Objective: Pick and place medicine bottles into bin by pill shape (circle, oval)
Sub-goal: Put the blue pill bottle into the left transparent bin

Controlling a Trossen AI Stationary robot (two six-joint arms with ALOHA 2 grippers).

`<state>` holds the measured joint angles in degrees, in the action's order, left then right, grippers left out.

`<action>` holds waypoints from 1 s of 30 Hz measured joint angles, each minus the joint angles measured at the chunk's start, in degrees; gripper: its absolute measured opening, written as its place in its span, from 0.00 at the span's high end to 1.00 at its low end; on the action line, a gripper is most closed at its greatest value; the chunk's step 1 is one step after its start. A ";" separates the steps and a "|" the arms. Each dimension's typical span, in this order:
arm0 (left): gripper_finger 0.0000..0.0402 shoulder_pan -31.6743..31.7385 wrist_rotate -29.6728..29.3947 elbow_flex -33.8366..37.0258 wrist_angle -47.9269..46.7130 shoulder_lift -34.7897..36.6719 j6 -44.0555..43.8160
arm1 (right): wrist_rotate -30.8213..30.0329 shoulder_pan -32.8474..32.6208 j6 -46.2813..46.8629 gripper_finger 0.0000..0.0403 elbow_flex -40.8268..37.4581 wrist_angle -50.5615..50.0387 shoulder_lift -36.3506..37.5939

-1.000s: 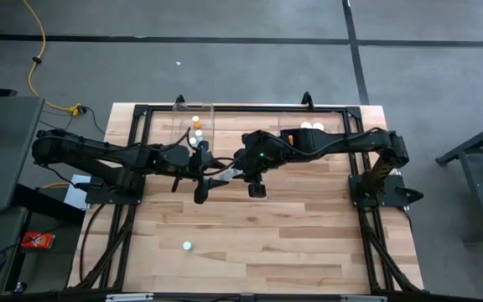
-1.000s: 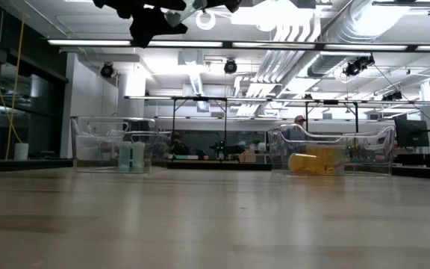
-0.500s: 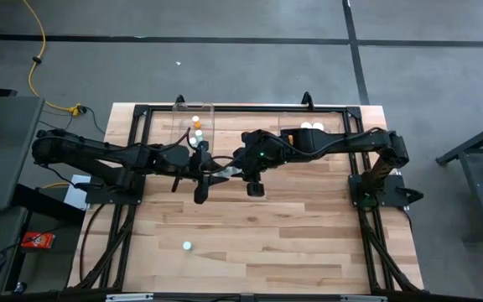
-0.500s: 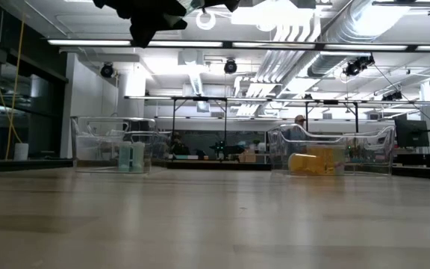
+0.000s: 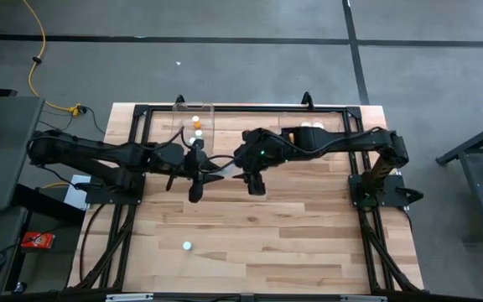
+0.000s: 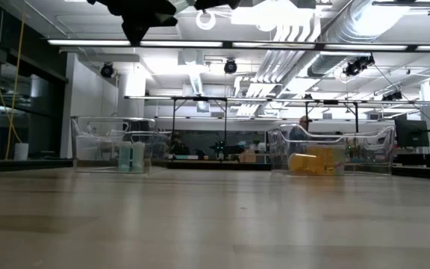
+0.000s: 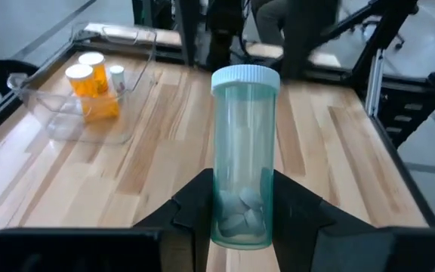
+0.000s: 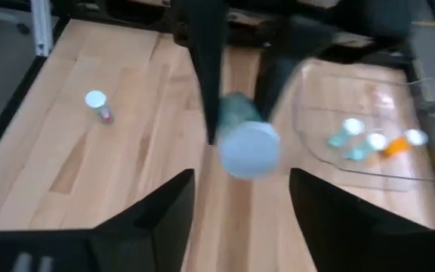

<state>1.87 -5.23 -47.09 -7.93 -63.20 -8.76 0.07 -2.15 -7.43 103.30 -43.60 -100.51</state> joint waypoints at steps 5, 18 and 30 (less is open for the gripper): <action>0.77 0.00 -1.01 0.02 -9.93 5.21 0.02 | -1.39 2.44 -0.02 0.42 3.39 -6.29 2.54; 0.77 -0.02 -9.57 7.03 -2.71 24.48 -3.15 | -3.10 3.94 16.07 0.41 -33.39 14.77 26.84; 0.77 -0.02 -9.40 24.33 29.01 24.37 -10.62 | -3.08 1.35 24.07 0.41 -65.72 68.31 38.38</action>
<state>1.85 -14.63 -22.76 21.08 -38.83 -19.38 -3.01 -0.80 16.63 37.58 24.71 -62.13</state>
